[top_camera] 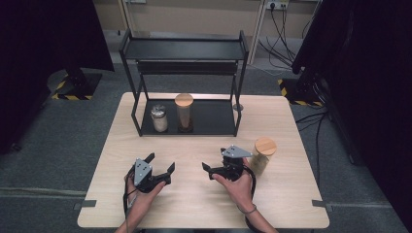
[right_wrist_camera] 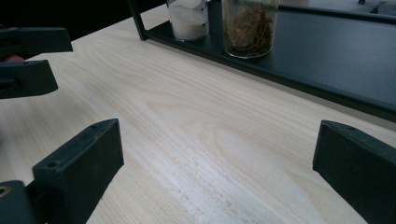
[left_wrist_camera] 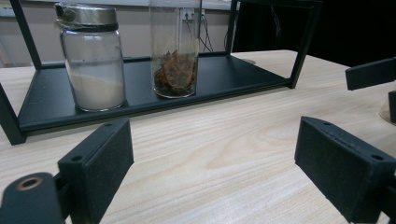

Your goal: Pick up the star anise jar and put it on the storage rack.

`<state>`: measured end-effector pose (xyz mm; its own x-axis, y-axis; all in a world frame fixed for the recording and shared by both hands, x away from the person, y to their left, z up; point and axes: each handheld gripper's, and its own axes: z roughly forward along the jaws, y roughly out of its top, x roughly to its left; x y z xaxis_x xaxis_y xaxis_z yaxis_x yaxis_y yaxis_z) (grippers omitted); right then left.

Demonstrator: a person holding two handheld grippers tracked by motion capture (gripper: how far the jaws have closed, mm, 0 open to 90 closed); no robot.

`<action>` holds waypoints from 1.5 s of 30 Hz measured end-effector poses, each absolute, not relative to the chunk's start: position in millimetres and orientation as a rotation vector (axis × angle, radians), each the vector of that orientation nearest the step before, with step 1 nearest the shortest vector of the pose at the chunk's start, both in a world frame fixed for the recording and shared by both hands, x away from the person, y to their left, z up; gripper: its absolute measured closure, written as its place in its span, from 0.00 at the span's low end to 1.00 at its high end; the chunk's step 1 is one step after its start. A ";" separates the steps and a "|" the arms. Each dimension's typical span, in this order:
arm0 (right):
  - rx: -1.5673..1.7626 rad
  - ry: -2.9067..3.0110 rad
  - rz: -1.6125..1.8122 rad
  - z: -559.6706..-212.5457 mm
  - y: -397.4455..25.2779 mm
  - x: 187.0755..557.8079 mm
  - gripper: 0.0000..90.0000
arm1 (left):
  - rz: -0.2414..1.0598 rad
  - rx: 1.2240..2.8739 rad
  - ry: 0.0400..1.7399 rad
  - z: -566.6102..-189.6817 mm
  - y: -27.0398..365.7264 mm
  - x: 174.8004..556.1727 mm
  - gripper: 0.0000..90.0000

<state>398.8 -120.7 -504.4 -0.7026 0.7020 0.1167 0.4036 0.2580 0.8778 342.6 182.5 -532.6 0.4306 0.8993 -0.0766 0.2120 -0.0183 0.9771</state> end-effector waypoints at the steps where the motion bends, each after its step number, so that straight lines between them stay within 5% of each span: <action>1: 1.019 2.236 1.421 -504.4 -120.7 398.8 0.02 | 0.738 1.519 1.024 -532.6 182.5 342.6 0.12; 45: 1.022 2.214 1.418 -495.6 -156.2 352.3 0.02 | 0.740 1.518 1.026 -532.6 182.3 342.6 0.12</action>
<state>352.3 -156.2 -495.6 -0.6934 0.7124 0.1077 0.3957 0.2516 0.8832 342.6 182.3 -532.6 0.4286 0.9003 -0.0759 0.2120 -0.0186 0.9771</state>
